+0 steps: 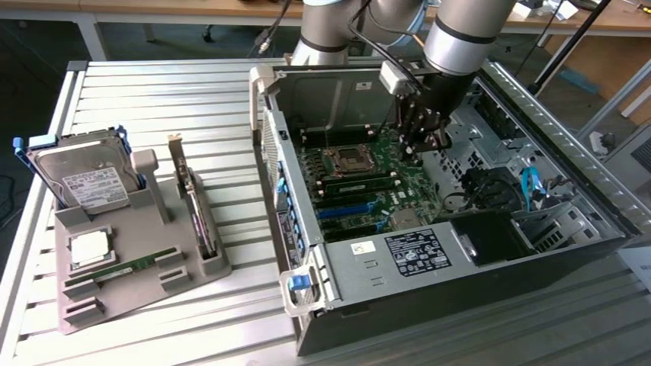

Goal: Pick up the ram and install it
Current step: 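Press down the ram until it locks into place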

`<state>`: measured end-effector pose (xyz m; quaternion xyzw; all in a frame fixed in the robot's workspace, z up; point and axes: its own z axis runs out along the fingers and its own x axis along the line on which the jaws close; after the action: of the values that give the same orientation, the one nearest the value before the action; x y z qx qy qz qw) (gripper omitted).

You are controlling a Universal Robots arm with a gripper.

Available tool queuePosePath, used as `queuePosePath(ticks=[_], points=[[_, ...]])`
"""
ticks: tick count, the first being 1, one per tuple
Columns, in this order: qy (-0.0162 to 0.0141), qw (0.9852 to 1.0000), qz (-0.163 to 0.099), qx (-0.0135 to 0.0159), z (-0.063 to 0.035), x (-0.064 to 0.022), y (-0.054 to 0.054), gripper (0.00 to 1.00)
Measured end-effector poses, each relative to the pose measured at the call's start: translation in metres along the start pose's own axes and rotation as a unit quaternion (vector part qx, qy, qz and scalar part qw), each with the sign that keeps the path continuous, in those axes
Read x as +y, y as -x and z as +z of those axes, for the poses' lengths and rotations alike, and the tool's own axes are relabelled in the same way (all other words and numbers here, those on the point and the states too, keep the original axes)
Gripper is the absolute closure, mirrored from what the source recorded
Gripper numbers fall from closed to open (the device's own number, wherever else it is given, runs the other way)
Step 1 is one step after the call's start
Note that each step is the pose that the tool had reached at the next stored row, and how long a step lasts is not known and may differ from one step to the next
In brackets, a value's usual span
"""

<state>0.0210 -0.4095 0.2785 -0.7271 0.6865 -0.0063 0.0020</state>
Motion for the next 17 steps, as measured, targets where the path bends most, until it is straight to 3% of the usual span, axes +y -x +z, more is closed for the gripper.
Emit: queuePosePath(ticks=[17], points=[[-0.0001,1.0,-0.01,-0.0002,0.0394,0.0004,0.001,0.89]])
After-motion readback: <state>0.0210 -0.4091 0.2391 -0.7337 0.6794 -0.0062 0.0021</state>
